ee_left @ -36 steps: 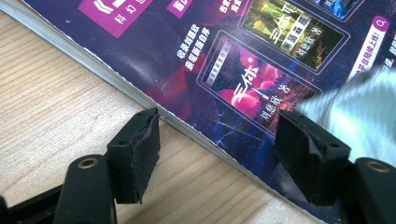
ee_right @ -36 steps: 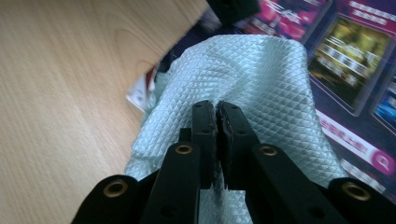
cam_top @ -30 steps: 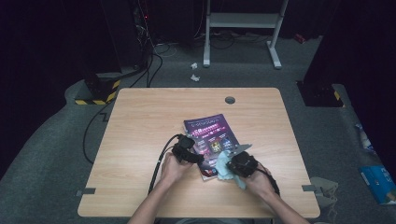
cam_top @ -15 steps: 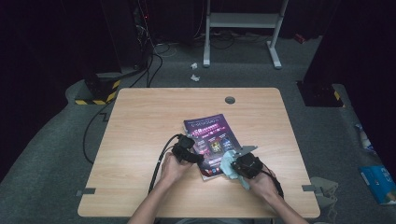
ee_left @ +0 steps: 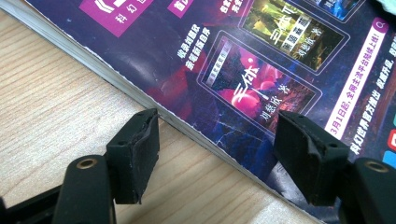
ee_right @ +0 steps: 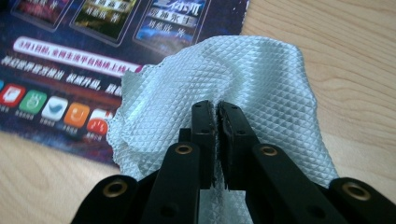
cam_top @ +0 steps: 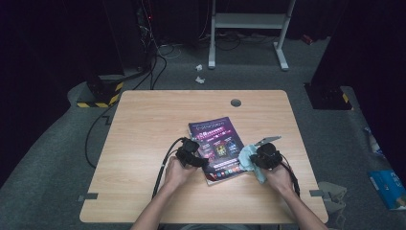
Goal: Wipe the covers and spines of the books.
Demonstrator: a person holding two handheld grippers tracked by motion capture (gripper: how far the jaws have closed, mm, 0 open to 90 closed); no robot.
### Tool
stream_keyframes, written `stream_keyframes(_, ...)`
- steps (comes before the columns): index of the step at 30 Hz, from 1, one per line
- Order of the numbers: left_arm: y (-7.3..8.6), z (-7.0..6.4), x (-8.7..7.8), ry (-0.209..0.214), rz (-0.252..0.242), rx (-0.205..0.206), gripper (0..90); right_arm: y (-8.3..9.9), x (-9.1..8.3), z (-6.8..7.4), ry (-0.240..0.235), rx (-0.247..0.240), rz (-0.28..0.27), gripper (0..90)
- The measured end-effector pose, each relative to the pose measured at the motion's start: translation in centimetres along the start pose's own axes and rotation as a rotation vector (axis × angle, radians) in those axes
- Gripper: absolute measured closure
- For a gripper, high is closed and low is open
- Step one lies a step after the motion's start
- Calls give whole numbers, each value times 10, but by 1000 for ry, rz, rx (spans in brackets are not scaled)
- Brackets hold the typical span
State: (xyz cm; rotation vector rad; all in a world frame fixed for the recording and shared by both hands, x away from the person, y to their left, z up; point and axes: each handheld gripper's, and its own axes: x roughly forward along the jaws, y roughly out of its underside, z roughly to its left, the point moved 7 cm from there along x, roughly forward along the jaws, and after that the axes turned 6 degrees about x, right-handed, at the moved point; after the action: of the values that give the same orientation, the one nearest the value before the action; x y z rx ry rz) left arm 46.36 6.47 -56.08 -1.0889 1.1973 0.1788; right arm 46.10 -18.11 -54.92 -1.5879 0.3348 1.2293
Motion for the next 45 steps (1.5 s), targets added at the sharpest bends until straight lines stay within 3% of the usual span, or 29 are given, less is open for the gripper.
stream_keyframes(5,0,-1,0,-1,-2,-3,312,-6,5,6,-2,-18,11,849)
stream_keyframes(8,0,-1,0,2,-4,2,317,-1,3,18,-33,-44,26,851)
stream_keyframes(12,0,0,0,5,-5,4,320,11,-3,36,-38,-123,32,853)
stream_keyframes(14,0,0,0,7,-5,2,321,11,-4,38,-27,-133,42,851)
stream_keyframes(17,0,0,0,8,-5,0,321,7,-1,35,-22,-124,40,850)
stream_keyframes(19,0,0,0,10,-2,3,321,-5,5,24,9,-86,39,850)
stream_keyframes(21,0,1,0,11,-2,4,326,-10,7,19,28,-80,34,849)
stream_keyframes(22,0,1,-1,16,-5,-8,333,-19,12,6,48,-36,29,849)
stream_keyframes(24,0,1,-1,17,-6,-8,337,-22,13,2,56,-21,26,849)
stream_keyframes(25,0,1,-1,16,-5,-7,338,-27,17,-7,56,25,22,846)
stream_keyframes(28,0,1,-1,15,-4,-7,337,-30,22,-12,52,51,43,845)
stream_keyframes(31,0,2,-1,10,1,5,338,-29,22,-11,51,50,42,846)
stream_keyframes(35,2,0,-2,18,12,18,326,-21,18,-4,35,11,57,848)
stream_keyframes(37,4,-5,-4,23,28,29,322,-8,11,8,35,-31,55,848)
stream_keyframes(42,7,-12,-7,45,49,49,344,8,0,18,38,-67,59,850)
stream_keyframes(45,6,-11,-7,48,59,38,353,6,-7,22,27,-82,16,850)
